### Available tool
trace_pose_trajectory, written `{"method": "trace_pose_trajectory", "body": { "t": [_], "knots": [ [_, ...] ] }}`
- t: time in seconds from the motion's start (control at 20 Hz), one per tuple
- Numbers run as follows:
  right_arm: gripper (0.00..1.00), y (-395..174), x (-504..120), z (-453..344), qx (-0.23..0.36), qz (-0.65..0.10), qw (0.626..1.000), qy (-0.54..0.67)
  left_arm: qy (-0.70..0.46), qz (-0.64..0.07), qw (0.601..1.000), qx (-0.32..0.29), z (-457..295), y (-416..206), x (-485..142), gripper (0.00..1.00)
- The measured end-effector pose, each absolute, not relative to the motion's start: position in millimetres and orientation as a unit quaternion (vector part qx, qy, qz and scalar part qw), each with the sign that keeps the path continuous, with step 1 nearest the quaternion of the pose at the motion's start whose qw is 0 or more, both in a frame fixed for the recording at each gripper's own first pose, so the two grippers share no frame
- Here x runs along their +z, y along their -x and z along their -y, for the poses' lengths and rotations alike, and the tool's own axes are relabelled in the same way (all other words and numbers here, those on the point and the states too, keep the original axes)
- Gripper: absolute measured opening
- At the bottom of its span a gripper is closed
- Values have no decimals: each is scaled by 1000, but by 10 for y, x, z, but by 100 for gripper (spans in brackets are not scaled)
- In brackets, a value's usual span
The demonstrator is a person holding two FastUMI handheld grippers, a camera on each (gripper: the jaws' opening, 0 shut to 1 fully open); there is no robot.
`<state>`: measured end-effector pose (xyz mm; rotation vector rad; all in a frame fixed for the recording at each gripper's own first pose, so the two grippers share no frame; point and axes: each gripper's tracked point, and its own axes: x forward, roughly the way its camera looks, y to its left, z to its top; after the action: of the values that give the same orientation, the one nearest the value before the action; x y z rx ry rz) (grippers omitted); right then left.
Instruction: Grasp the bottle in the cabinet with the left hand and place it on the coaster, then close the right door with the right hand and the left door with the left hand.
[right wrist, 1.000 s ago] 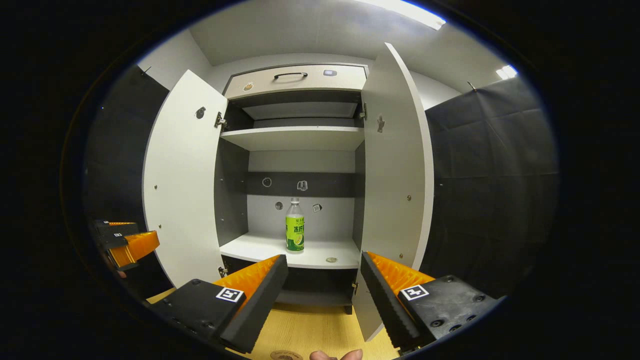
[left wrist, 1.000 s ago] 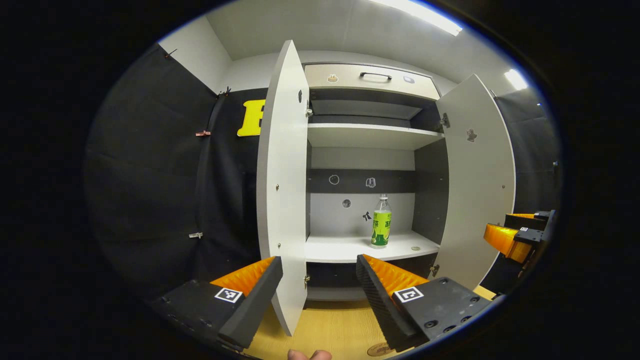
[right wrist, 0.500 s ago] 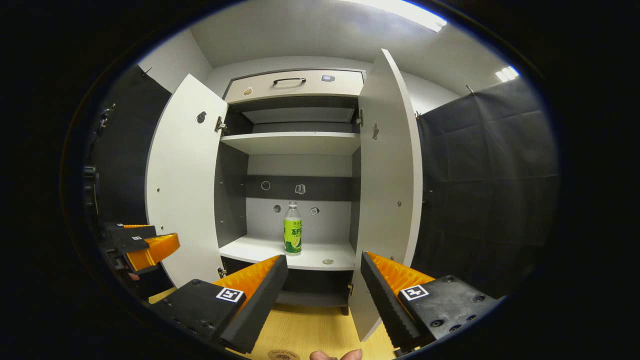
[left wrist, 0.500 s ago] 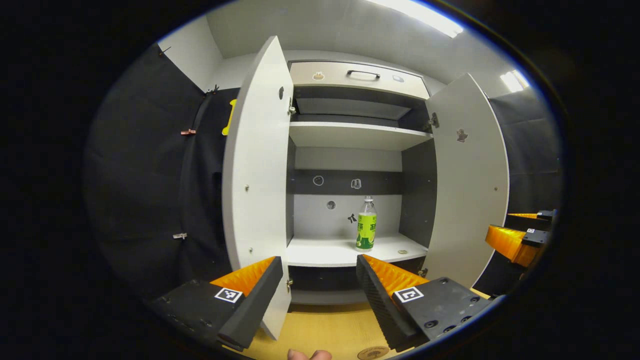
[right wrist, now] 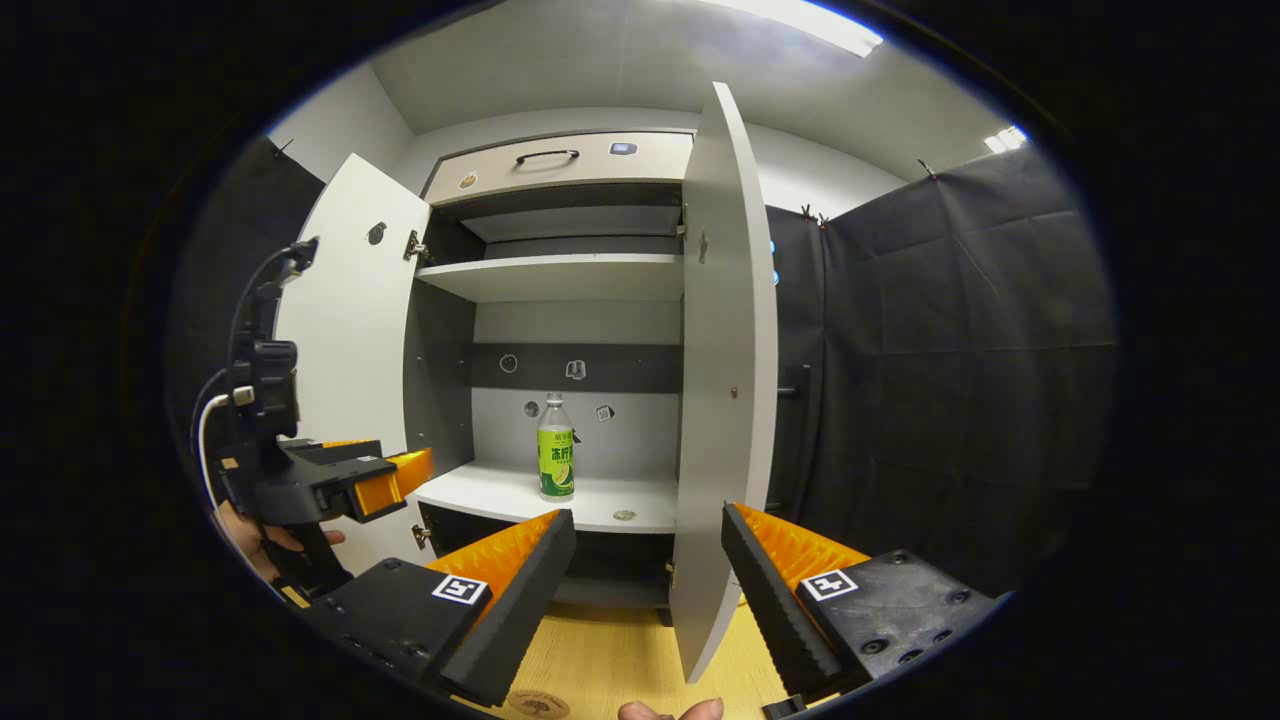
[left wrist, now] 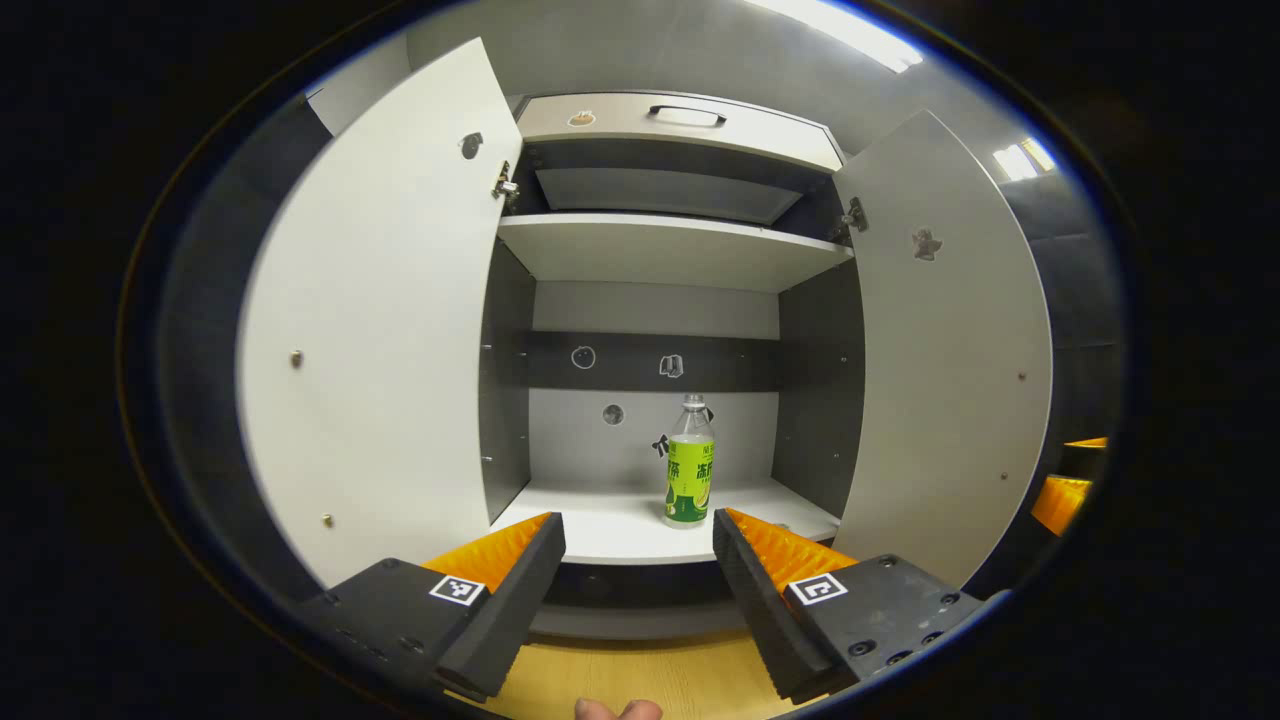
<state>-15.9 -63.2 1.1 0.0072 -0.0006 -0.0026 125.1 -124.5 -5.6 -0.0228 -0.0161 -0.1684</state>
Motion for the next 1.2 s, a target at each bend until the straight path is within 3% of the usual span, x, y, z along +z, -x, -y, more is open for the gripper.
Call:
{"method": "trace_pose_trajectory", "body": {
  "t": [0.7, 1.2],
  "knots": [
    [98, 72, -81, 935, 26, 8, 1000, -10, 34, -15, 992, -123, 2024, -3033, -231, 95],
    [98, -14, -241, 1260, -10, -10, 1000, -18, 27, -16, 994, -109, 2220, -3892, -353, 95]
  ]
}}
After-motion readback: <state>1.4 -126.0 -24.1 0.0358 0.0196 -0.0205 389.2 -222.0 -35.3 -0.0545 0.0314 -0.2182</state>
